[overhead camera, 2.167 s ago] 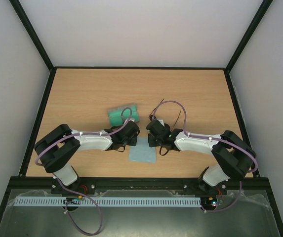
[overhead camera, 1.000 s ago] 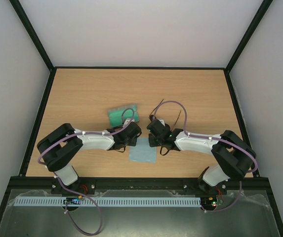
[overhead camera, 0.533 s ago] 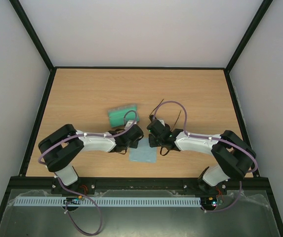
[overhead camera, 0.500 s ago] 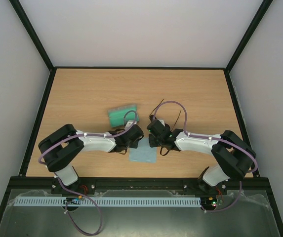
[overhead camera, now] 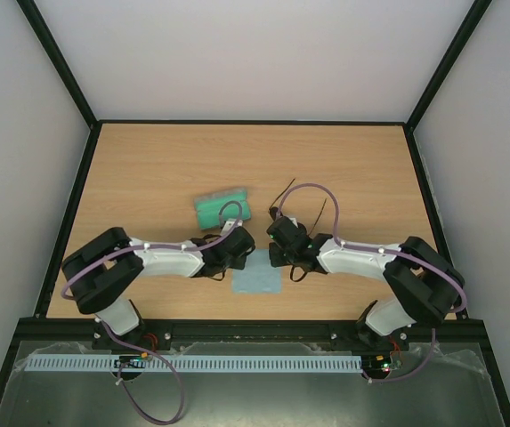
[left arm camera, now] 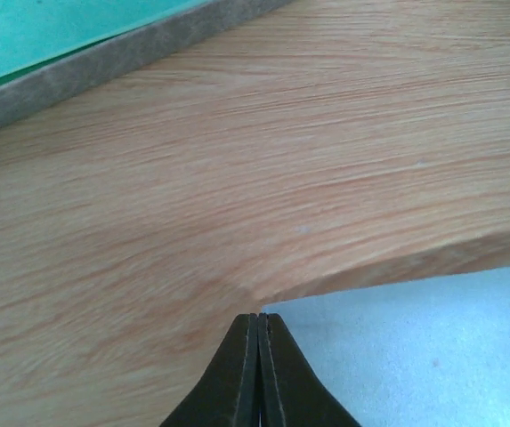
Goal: Organize the sunglasses
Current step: Fold the glasses cleaning cloth at the center of the board.
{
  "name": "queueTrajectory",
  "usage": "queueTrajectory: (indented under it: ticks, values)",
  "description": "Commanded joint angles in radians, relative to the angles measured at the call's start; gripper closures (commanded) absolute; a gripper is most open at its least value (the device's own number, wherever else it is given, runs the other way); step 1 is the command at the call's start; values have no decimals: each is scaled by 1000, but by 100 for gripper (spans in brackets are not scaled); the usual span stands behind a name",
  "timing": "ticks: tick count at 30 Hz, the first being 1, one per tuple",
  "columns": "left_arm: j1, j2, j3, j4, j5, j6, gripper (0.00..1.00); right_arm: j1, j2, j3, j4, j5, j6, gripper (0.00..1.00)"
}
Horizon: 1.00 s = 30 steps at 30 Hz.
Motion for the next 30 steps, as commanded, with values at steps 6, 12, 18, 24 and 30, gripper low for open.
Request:
queueTrajectory:
  ticks: [6, 12, 18, 24, 30]
  values:
    - [2, -140, -76, 15, 47, 14, 98, -1, -71, -35, 16, -54, -17, 99]
    - [2, -180, -118, 42, 72, 13, 98, 4, -92, -66, 25, -69, -10, 99]
    - [-2, -214, -162, 68, 89, 8, 98, 19, -133, -92, 20, -68, 1, 99]
    - [-18, -260, -192, 73, 91, -1, 98, 52, -162, -111, 12, -64, 13, 99]
    - [-60, -302, -207, 60, 83, -28, 98, 98, -173, -114, -2, -49, 40, 99]
